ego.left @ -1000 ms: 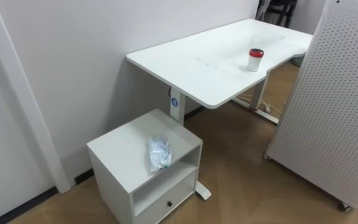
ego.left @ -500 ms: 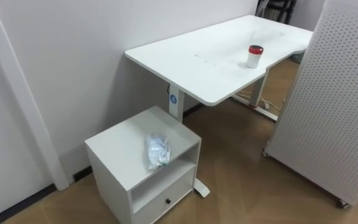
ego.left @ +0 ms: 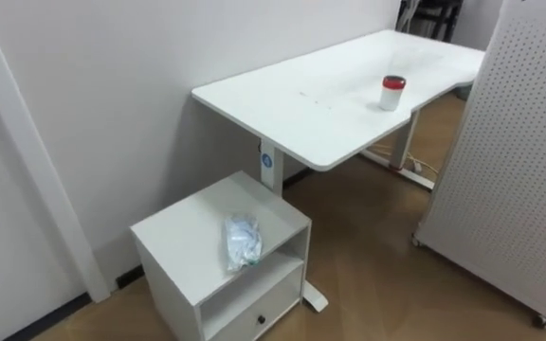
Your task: Pick garbage
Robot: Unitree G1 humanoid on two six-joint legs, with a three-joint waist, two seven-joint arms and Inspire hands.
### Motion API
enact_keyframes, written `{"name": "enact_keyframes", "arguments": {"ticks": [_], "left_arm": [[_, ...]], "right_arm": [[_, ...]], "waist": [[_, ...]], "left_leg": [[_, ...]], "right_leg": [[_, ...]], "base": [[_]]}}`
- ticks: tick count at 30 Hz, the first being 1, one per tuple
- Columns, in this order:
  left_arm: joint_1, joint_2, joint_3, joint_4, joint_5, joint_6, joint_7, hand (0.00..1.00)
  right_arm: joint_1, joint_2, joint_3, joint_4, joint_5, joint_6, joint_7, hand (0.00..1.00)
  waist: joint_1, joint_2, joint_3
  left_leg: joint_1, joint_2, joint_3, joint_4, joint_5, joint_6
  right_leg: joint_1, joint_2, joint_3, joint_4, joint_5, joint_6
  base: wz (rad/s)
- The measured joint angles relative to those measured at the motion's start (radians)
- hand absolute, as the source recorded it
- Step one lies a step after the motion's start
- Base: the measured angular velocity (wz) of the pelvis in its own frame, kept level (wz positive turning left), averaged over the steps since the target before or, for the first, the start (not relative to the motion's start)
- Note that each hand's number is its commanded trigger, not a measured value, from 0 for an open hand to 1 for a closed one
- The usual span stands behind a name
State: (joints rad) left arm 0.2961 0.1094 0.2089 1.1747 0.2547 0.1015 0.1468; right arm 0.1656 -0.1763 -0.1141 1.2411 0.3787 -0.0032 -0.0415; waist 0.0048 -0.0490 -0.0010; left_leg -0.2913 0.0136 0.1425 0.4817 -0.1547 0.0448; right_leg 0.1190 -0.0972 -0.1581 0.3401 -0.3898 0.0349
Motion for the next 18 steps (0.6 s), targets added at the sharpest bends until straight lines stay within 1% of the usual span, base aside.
{"name": "enact_keyframes", "arguments": {"ticks": [1, 2, 3, 4, 5, 6, 7, 8, 9, 10, 11, 12, 13, 14, 15, 16, 17, 18], "left_arm": [[-0.008, 0.003, 0.008, 0.0, -0.005, -0.017, 0.0, 0.0], [-0.018, 0.002, 0.017, -0.007, -0.006, -0.035, 0.0, 0.0], [-0.02, 0.003, 0.019, -0.011, -0.007, -0.044, 0.0, 0.0], [-0.02, 0.004, 0.02, -0.015, -0.009, -0.061, 0.0, 0.0], [-0.022, 0.003, 0.023, -0.016, -0.011, -0.067, 0.0, 0.0], [-0.021, 0.003, 0.023, -0.015, -0.014, -0.066, 0.0, 0.0], [-0.023, -0.001, 0.021, -0.015, -0.028, -0.064, 0.0, 0.0], [-0.032, 0.0, 0.019, -0.015, -0.03, -0.067, -0.001, 0.0], [-0.04, 0.001, 0.019, -0.015, -0.029, -0.069, 0.0, 0.0], [-0.053, 0.003, 0.018, -0.015, -0.028, -0.079, 0.004, 0.0], [-0.06, 0.005, 0.013, -0.014, -0.028, -0.087, 0.016, 0.0], [-0.062, 0.004, 0.011, -0.015, -0.028, -0.088, 0.022, 0.0], [-0.067, 0.006, -0.003, -0.015, -0.027, -0.088, 0.034, 0.0], [-0.072, 0.01, -0.02, -0.016, -0.026, -0.089, 0.042, 0.0], [-0.075, 0.014, -0.028, -0.017, -0.026, -0.09, 0.045, 0.0], [-0.088, 0.022, -0.041, -0.028, -0.025, -0.091, 0.054, 0.0], [-0.092, 0.025, -0.049, -0.033, -0.023, -0.097, 0.07, 0.0], [-0.093, 0.027, -0.053, -0.036, -0.023, -0.102, 0.077, 0.0]], "right_arm": [[-0.001, 0.0, 0.001, -0.002, -0.001, -0.003, 0.002, 1.0], [-0.001, 0.0, 0.001, -0.008, -0.002, -0.007, 0.002, 1.0], [-0.001, 0.001, 0.001, -0.017, -0.005, -0.009, 0.002, 1.0], [-0.001, 0.001, 0.003, -0.031, -0.023, -0.009, 0.001, 1.0], [-0.001, 0.0, 0.005, -0.042, -0.04, -0.009, 0.001, 1.0], [0.0, -0.002, 0.007, -0.044, -0.044, -0.008, 0.0, 1.0], [-0.007, -0.008, 0.008, -0.045, -0.056, -0.005, 0.0, 1.0], [-0.008, -0.012, 0.005, -0.045, -0.065, -0.005, -0.001, 1.0], [-0.007, -0.013, 0.0, -0.047, -0.067, -0.005, -0.005, 1.0], [-0.005, -0.015, -0.01, -0.061, -0.067, -0.005, -0.019, 1.0], [-0.008, -0.018, -0.014, -0.069, -0.067, -0.012, -0.03, 1.0], [-0.008, -0.019, -0.017, -0.068, -0.067, -0.019, -0.035, 1.0], [-0.012, -0.02, -0.017, -0.067, -0.067, -0.03, -0.042, 1.0], [-0.013, -0.019, -0.017, -0.068, -0.067, -0.036, -0.042, 1.0], [-0.013, -0.018, -0.016, -0.069, -0.067, -0.04, -0.042, 1.0], [-0.015, -0.015, -0.016, -0.072, -0.064, -0.041, -0.037, 1.0], [-0.013, -0.016, -0.019, -0.082, -0.056, -0.042, -0.03, 1.0], [-0.011, -0.016, -0.019, -0.089, -0.052, -0.042, -0.03, 1.0]], "waist": [[0.001, -0.012, 0.0036], [0.003, -0.019, 0.0021], [0.004, -0.019, 0.0042], [0.004, -0.017, 0.0066], [0.006, -0.016, 0.0077], [0.005, -0.016, 0.0072], [0.006, -0.011, 0.0051], [0.002, -0.003, 0.0031], [0.002, -0.003, 0.0026], [0.003, -0.007, 0.0033], [0.003, -0.009, 0.0026], [0.004, -0.009, 0.003], [-0.001, -0.004, 0.0043], [0.0, 0.007, 0.0061], [-0.001, 0.01, 0.0062], [-0.001, 0.016, 0.0025], [-0.002, 0.025, -0.0008], [0.0, 0.027, 0.0002]], "left_leg": [[0.006, -0.011, 0.016, 0.007, -0.014, 0.013], [0.006, -0.011, 0.029, 0.031, -0.035, 0.018], [0.007, -0.011, 0.033, 0.041, -0.045, 0.019], [0.007, -0.009, 0.041, 0.072, -0.07, 0.02], [0.008, -0.009, 0.044, 0.116, -0.094, 0.025], [0.013, -0.01, 0.045, 0.13, -0.105, 0.027], [0.03, -0.015, 0.048, 0.128, -0.133, 0.028], [0.061, -0.029, 0.041, 0.098, -0.175, 0.031], [0.069, -0.039, 0.044, 0.094, -0.177, 0.038], [0.094, -0.061, 0.05, 0.087, -0.185, 0.052], [0.118, -0.081, 0.053, 0.086, -0.199, 0.064], [0.131, -0.088, 0.055, 0.086, -0.207, 0.07], [0.159, -0.099, 0.051, 0.08, -0.218, 0.078], [0.185, -0.1, 0.04, 0.068, -0.224, 0.086], [0.196, -0.099, 0.03, 0.061, -0.225, 0.087], [0.21, -0.097, 0.01, 0.04, -0.226, 0.088], [0.221, -0.091, -0.01, 0.022, -0.224, 0.089], [0.228, -0.086, -0.014, 0.013, -0.223, 0.089]], "right_leg": [[0.01, -0.015, 0.003, -0.013, 0.0, 0.009], [0.017, -0.022, 0.004, -0.025, 0.007, 0.02], [0.024, -0.025, 0.007, -0.032, 0.009, 0.023], [0.032, -0.033, 0.022, -0.036, 0.009, 0.023], [0.052, -0.045, 0.036, -0.032, 0.008, 0.024], [0.059, -0.049, 0.041, -0.029, 0.008, 0.025], [0.062, -0.058, 0.043, 0.003, 0.005, 0.03], [0.04, -0.073, 0.036, 0.086, -0.005, 0.048], [0.022, -0.085, 0.034, 0.155, -0.01, 0.054], [-0.032, -0.119, 0.035, 0.299, -0.001, 0.054], [-0.08, -0.152, 0.039, 0.429, 0.031, 0.049], [-0.099, -0.165, 0.042, 0.482, 0.058, 0.046], [-0.123, -0.18, 0.045, 0.561, 0.12, 0.033], [-0.14, -0.18, 0.046, 0.612, 0.196, 0.015], [-0.148, -0.178, 0.044, 0.631, 0.225, 0.011], [-0.175, -0.178, 0.032, 0.656, 0.229, 0.017], [-0.213, -0.17, 0.006, 0.666, 0.19, 0.016], [-0.235, -0.164, -0.002, 0.663, 0.163, 0.016]], "base": [[-0.19], [-0.22], [-0.27], [-0.32], [-0.37], [-0.36], [-0.21], [-0.09], [0.1], [0.14], [0.1], [0.1], [0.13], [0.18], [0.23], [0.3], [0.31], [0.24]]}}
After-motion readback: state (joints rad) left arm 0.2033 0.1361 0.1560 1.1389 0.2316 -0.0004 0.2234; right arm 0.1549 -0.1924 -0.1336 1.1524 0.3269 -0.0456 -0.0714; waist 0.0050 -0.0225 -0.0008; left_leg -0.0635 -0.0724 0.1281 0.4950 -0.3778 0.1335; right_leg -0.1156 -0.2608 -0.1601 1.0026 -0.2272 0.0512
